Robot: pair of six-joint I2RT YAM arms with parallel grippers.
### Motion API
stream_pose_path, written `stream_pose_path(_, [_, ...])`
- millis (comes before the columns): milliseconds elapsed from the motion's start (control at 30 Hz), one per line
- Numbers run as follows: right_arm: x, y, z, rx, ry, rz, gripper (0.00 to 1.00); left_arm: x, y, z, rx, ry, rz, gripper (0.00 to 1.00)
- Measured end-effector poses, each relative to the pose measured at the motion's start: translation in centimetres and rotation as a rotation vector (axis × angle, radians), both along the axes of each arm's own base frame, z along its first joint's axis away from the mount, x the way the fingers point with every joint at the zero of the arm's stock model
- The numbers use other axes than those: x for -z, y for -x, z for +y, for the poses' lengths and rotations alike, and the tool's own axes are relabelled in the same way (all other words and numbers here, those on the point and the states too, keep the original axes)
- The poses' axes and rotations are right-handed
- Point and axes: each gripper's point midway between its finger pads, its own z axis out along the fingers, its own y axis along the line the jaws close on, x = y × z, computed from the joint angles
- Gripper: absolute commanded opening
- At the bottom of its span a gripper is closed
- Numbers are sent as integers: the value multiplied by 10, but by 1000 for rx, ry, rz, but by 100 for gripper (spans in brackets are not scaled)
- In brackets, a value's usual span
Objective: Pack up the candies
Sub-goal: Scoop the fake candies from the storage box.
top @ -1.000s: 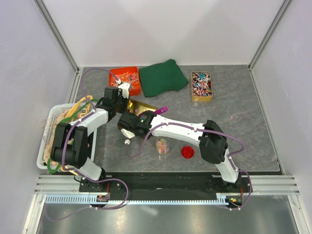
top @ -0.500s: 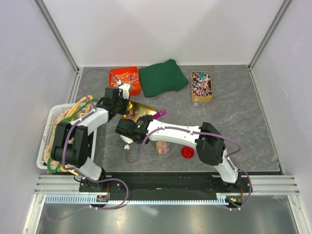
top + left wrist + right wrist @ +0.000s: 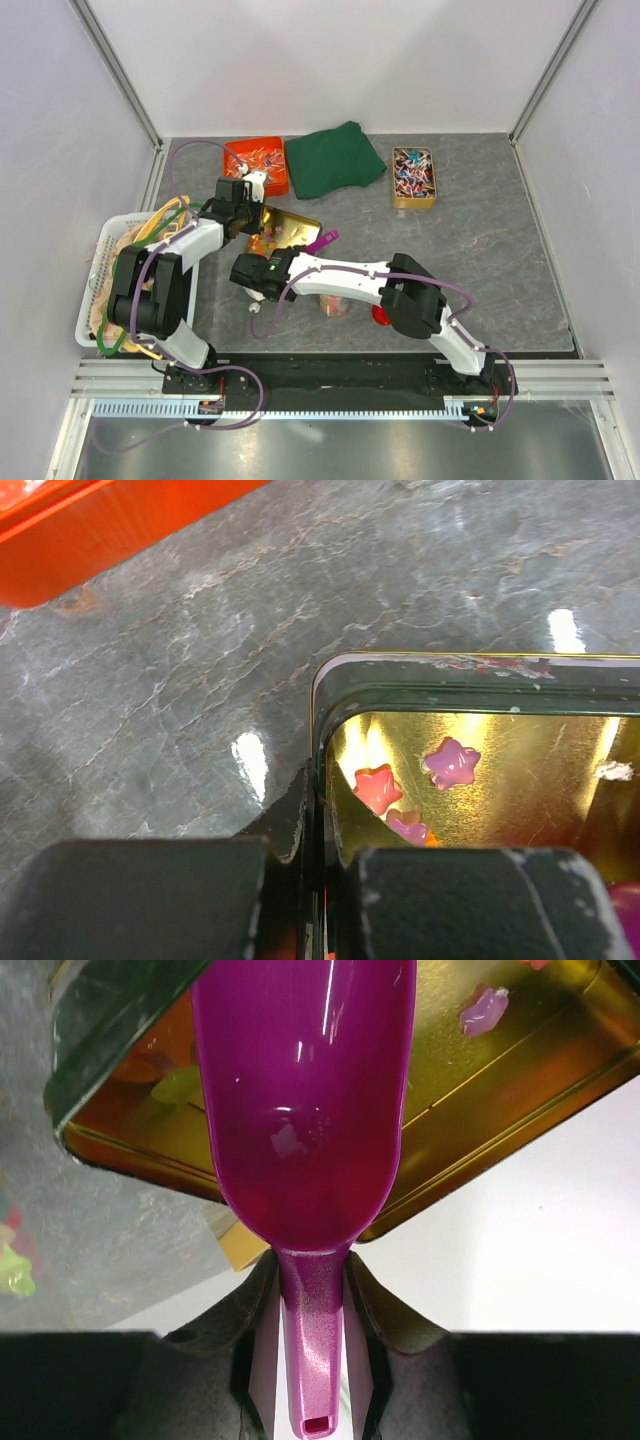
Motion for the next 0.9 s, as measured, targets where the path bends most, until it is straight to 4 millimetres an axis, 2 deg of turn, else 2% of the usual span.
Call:
stream_pose_path(200, [-2,-4,9,18,-19,-33,0,4,-3,10,-64,-26,8,2])
stream_pose_path(433, [-27,-15,11,18,-17,-109,0,6,-3,18,-113,-47,15,2])
stream_pose_path(667, [-44,-31,-7,55,16,-159,0,7,-3,22,-135,-59,17,2])
stream_pose_path(900, [-45,-38,-21,82,51,-173,0,7,-3,23,-140,-60,17,2])
